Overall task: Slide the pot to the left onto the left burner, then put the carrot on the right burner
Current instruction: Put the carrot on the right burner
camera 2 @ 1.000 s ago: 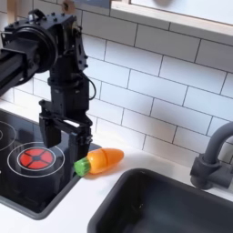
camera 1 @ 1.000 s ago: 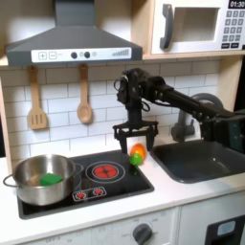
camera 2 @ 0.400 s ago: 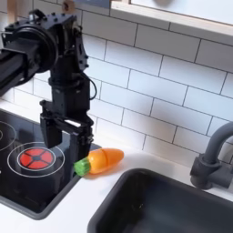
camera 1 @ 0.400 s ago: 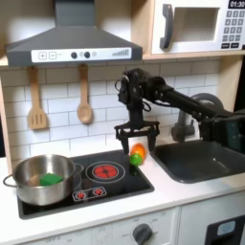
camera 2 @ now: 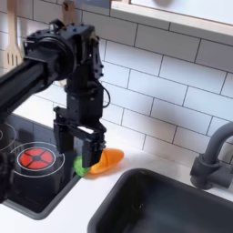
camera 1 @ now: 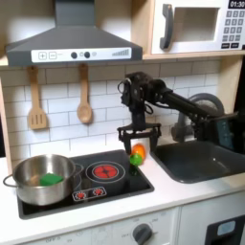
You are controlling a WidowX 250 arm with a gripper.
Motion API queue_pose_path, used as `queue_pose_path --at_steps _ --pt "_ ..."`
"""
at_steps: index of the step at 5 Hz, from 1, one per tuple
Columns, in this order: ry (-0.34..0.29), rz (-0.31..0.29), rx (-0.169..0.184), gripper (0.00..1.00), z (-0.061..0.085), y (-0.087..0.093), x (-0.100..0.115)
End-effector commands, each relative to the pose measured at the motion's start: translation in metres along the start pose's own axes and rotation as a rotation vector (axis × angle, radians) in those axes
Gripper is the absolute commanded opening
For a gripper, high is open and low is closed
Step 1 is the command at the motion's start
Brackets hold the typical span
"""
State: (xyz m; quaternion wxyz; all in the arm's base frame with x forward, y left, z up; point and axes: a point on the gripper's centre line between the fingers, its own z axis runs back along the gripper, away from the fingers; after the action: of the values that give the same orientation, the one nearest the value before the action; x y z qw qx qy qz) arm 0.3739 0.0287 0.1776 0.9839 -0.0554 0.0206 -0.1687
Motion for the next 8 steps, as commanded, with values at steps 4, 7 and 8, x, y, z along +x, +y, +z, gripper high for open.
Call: queue_pose_path --at_steps 4,7,8 --pt "0.011 0.01 0.072 1.0 -0.006 0.005 0.016" --pt "0.035 0.022 0.092 1.0 -0.014 0.009 0.019" --pt "0.033 0.02 0.073 1.0 -0.015 0.007 0.02"
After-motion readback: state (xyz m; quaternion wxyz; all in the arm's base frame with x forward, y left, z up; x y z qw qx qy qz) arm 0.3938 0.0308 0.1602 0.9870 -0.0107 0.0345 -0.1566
